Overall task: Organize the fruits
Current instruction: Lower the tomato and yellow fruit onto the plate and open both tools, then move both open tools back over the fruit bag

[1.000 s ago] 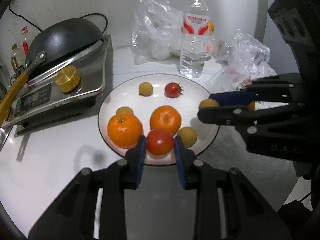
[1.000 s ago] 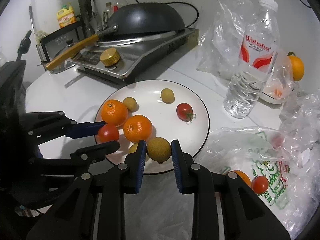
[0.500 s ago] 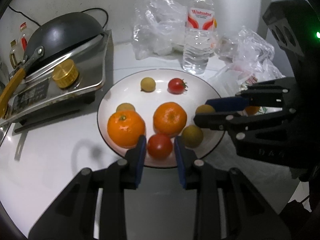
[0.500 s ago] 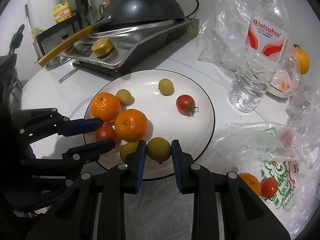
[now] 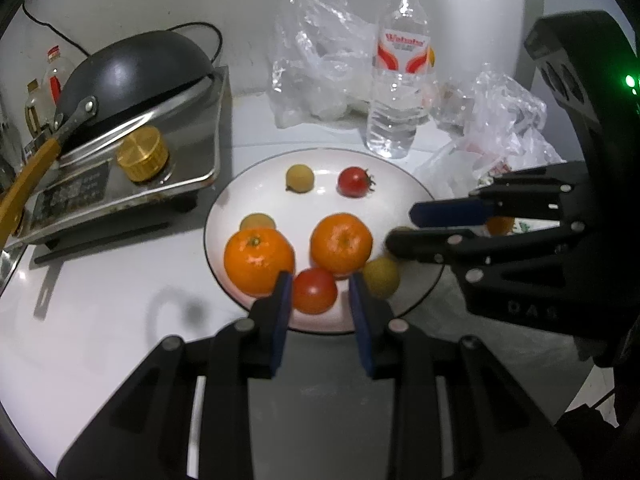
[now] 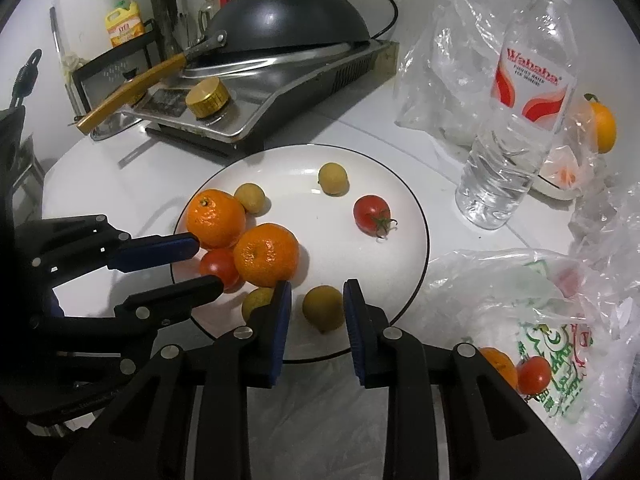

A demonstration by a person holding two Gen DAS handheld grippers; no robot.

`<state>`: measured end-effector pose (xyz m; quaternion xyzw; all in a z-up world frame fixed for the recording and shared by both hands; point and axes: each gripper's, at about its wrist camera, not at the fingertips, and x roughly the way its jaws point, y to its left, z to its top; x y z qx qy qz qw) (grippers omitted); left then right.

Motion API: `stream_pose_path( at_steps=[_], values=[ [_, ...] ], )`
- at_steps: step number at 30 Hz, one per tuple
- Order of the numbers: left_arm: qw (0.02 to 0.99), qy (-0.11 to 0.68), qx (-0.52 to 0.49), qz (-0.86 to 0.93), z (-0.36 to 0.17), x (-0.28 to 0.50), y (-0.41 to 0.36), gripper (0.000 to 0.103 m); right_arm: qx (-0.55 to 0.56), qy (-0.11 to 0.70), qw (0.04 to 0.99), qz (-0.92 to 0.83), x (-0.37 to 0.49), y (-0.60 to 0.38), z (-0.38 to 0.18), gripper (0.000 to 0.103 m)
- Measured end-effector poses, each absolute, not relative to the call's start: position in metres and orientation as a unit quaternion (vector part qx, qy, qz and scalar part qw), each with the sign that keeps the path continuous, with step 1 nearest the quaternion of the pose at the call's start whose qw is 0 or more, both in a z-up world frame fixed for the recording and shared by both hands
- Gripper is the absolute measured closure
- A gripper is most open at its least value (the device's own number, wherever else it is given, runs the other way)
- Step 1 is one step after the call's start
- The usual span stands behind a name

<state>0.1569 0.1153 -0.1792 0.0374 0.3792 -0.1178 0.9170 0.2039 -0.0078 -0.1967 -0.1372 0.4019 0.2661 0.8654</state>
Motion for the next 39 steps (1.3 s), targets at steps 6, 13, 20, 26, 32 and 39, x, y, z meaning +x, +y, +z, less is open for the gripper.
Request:
stream_pose_path(
  at_steps=[6, 13, 20, 26, 32, 39],
  values=[
    [0.920, 0.371, 0.039, -0.117, -0.171, 0.149, 0.112, 0.073, -0.135, 0.389, 0.872, 0.265, 0.192, -0.014, -0.184, 0.074],
    [0.926, 0.358, 0.042, -0.115, -0.159, 0.139, 0.104, 0.072, -0.130, 0.376, 0.879, 0.262, 0.177, -0.026, -0.169, 0.074],
    [0.931, 0.345, 0.044, -0.113, -0.148, 0.128, 0.092, 0.071, -0.127, 0.363, 0.886, 0.259, 0.162, -0.040, -0.160, 0.074],
    [0.932, 0.338, 0.045, -0.125, -0.143, 0.122, 0.075, 0.070, -0.122, 0.358, 0.892, 0.246, 0.154, -0.061, -0.155, 0.074],
    [0.932, 0.332, 0.052, -0.133, -0.136, 0.118, 0.057, 0.068, -0.113, 0.351, 0.900, 0.231, 0.146, -0.084, -0.149, 0.073],
    [0.930, 0.332, 0.065, -0.145, -0.133, 0.114, 0.034, 0.064, -0.097, 0.349, 0.907, 0.216, 0.138, -0.113, -0.148, 0.073]
  ],
)
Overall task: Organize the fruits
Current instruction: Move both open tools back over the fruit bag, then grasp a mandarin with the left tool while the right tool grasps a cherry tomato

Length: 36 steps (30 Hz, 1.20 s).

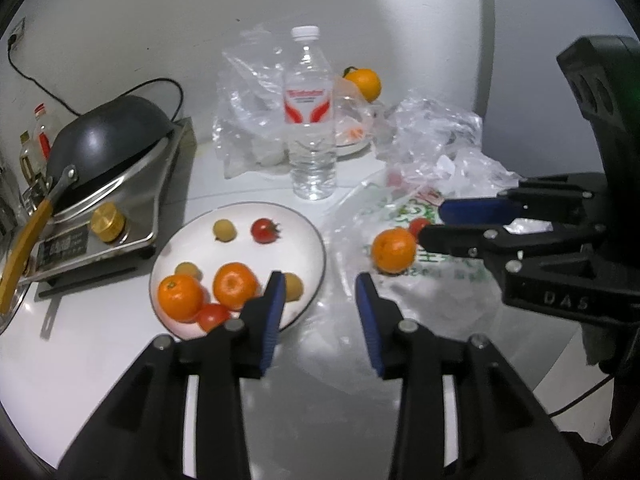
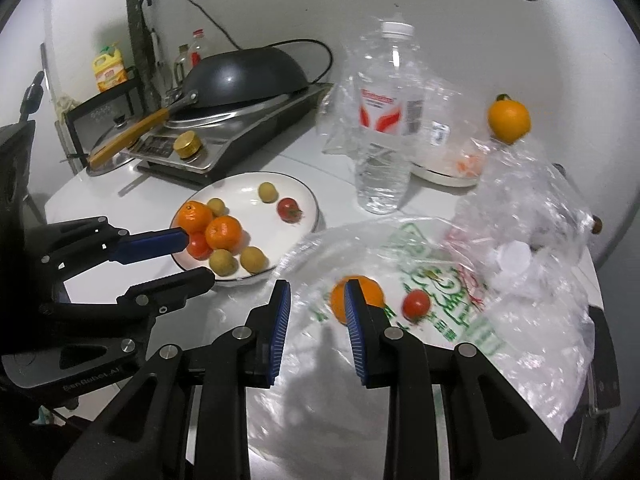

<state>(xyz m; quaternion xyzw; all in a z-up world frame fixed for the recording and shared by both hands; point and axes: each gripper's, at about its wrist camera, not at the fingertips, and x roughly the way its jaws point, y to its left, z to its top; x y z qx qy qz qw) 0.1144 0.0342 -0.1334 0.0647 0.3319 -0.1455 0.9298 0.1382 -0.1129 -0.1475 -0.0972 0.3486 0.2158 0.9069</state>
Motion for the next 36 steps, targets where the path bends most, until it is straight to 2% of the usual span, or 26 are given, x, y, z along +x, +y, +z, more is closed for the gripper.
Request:
stream_pose_path(
  at_steps=[4, 36],
  values=[
    [0.929, 0.328, 0.067, -0.156, -0.130, 0.113, 0.022, 0.052, -0.089, 0.350, 0.909, 0.208, 0.137, -0.129, -0.149, 0.073],
    [0.902, 0.370, 0.114, -0.190, -0.156, 0.167, -0.052, 0.052, -0.033, 0.383, 0.902, 0.197, 0.188, -0.196, -0.188, 0.073]
  ],
)
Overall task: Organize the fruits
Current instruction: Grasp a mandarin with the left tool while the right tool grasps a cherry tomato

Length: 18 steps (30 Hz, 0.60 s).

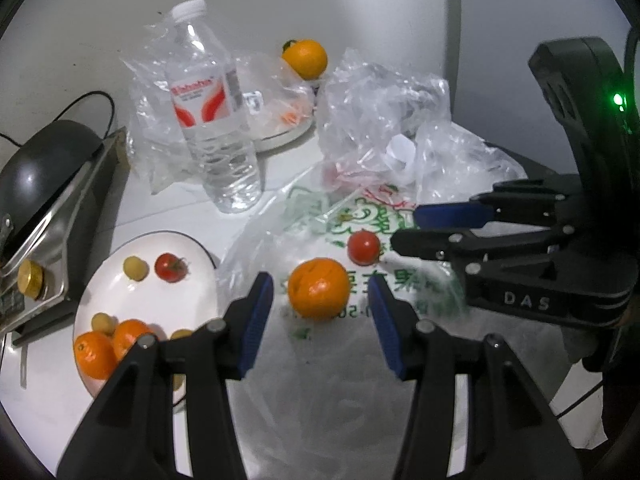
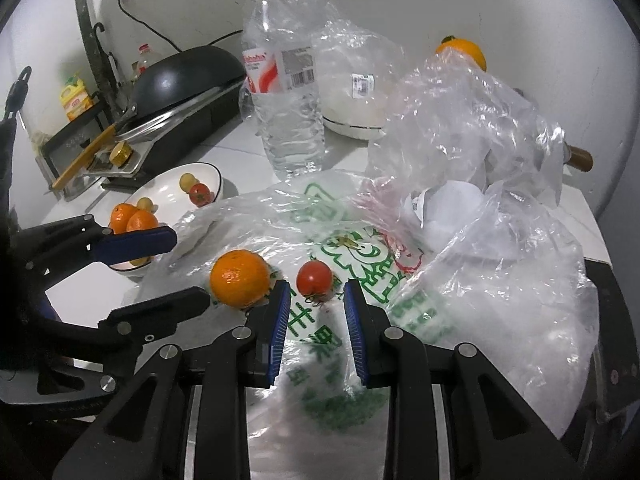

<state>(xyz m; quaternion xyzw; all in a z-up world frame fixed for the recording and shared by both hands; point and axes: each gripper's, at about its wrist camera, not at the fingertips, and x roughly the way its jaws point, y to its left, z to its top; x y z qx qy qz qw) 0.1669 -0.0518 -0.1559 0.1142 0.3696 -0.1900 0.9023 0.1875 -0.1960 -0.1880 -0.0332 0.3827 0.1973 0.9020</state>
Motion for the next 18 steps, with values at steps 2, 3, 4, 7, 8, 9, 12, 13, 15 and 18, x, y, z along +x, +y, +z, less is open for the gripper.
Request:
stream_pose_path(
  at_steps=[2, 3, 4, 7, 8, 9, 12, 13, 15, 18],
  values=[
    [0.900, 0.376, 0.116, -0.189, -0.160, 0.173, -0.054, 0.052, -0.031, 0.386, 0.901, 0.198, 0.192, -0.198, -0.191, 0.073],
    [0.898, 0.379, 0.116, -0.188, -0.162, 0.175, -0.054, 0.052, -0.031, 0.387, 0.900, 0.198, 0.194, -0.198, -0.193, 0.073],
    [0.897, 0.384, 0.117, -0.187, -0.165, 0.178, -0.055, 0.052, -0.029, 0.388, 0.900, 0.198, 0.196, -0.199, -0.194, 0.073],
    [0.893, 0.392, 0.117, -0.188, -0.171, 0.184, -0.057, 0.052, -0.028, 0.391, 0.898, 0.200, 0.201, -0.200, -0.197, 0.073],
    [0.892, 0.395, 0.117, -0.189, -0.173, 0.186, -0.058, 0.052, -0.027, 0.391, 0.898, 0.201, 0.203, -0.200, -0.198, 0.073],
    [0.890, 0.398, 0.117, -0.189, -0.175, 0.188, -0.058, 0.052, -0.027, 0.391, 0.898, 0.202, 0.203, -0.200, -0.198, 0.073],
    [0.886, 0.407, 0.117, -0.189, -0.181, 0.194, -0.060, 0.051, -0.021, 0.391, 0.897, 0.206, 0.209, -0.199, -0.199, 0.073],
    [0.885, 0.410, 0.117, -0.188, -0.183, 0.196, -0.060, 0.051, -0.022, 0.391, 0.896, 0.207, 0.210, -0.199, -0.199, 0.073],
    [0.885, 0.411, 0.117, -0.187, -0.184, 0.198, -0.060, 0.051, -0.024, 0.392, 0.895, 0.212, 0.213, -0.196, -0.200, 0.073],
    [0.883, 0.413, 0.120, -0.185, -0.187, 0.202, -0.061, 0.051, -0.022, 0.394, 0.892, 0.222, 0.217, -0.193, -0.202, 0.073]
  ],
)
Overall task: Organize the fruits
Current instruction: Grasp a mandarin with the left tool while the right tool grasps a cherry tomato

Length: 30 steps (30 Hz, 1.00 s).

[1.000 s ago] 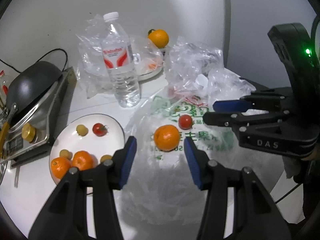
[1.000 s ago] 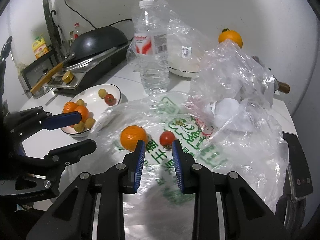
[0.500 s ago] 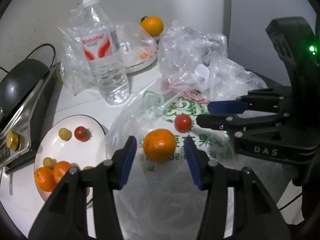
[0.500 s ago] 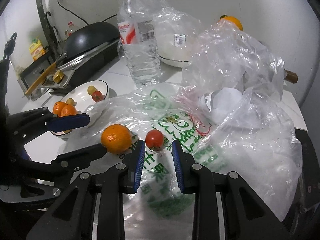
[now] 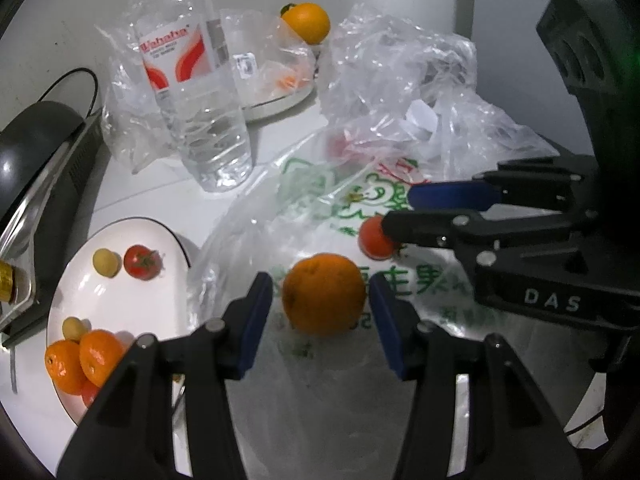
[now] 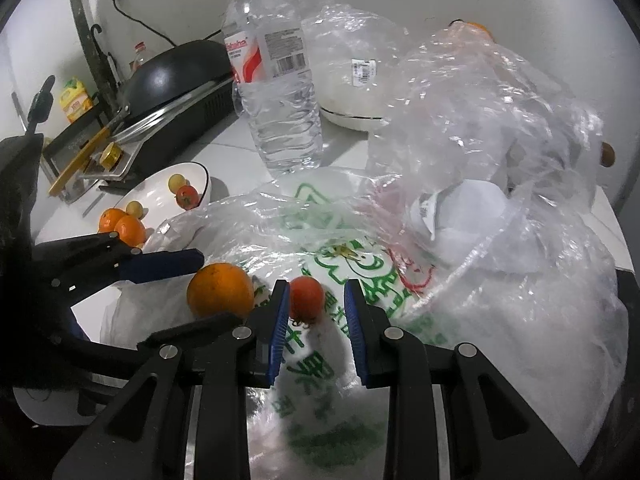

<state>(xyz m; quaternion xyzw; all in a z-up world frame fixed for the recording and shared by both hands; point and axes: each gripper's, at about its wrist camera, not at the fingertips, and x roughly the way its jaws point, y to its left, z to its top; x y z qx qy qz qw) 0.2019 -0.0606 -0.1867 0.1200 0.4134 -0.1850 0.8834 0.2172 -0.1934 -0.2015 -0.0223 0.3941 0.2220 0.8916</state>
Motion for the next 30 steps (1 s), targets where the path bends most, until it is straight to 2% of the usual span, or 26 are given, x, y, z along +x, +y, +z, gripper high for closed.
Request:
stream_pose_path(
  at_steps=[9, 12, 14, 19, 22, 28, 30],
  values=[
    [0.880, 0.415, 0.134, -0.188, -0.192, 0.206, -0.062, 0.051, -0.020, 0.405, 0.884, 0.233, 0.227, -0.185, -0.208, 0.071],
    [0.881, 0.410, 0.142, -0.191, -0.193, 0.204, -0.063, 0.053, -0.021, 0.410, 0.881, 0.235, 0.229, -0.183, -0.210, 0.068],
    [0.879, 0.410, 0.144, -0.195, -0.194, 0.203, -0.064, 0.057, -0.023, 0.413, 0.880, 0.233, 0.230, -0.183, -0.212, 0.068],
    [0.879, 0.410, 0.146, -0.196, -0.193, 0.200, -0.063, 0.058, -0.029, 0.418, 0.878, 0.232, 0.229, -0.180, -0.215, 0.068],
    [0.880, 0.407, 0.146, -0.196, -0.192, 0.197, -0.062, 0.058, -0.032, 0.416, 0.878, 0.233, 0.228, -0.179, -0.214, 0.075],
    [0.885, 0.396, 0.143, -0.197, -0.184, 0.189, -0.059, 0.058, -0.040, 0.407, 0.883, 0.230, 0.221, -0.176, -0.206, 0.076],
    [0.887, 0.392, 0.142, -0.198, -0.180, 0.186, -0.057, 0.058, -0.043, 0.403, 0.885, 0.229, 0.218, -0.175, -0.203, 0.080]
  ],
)
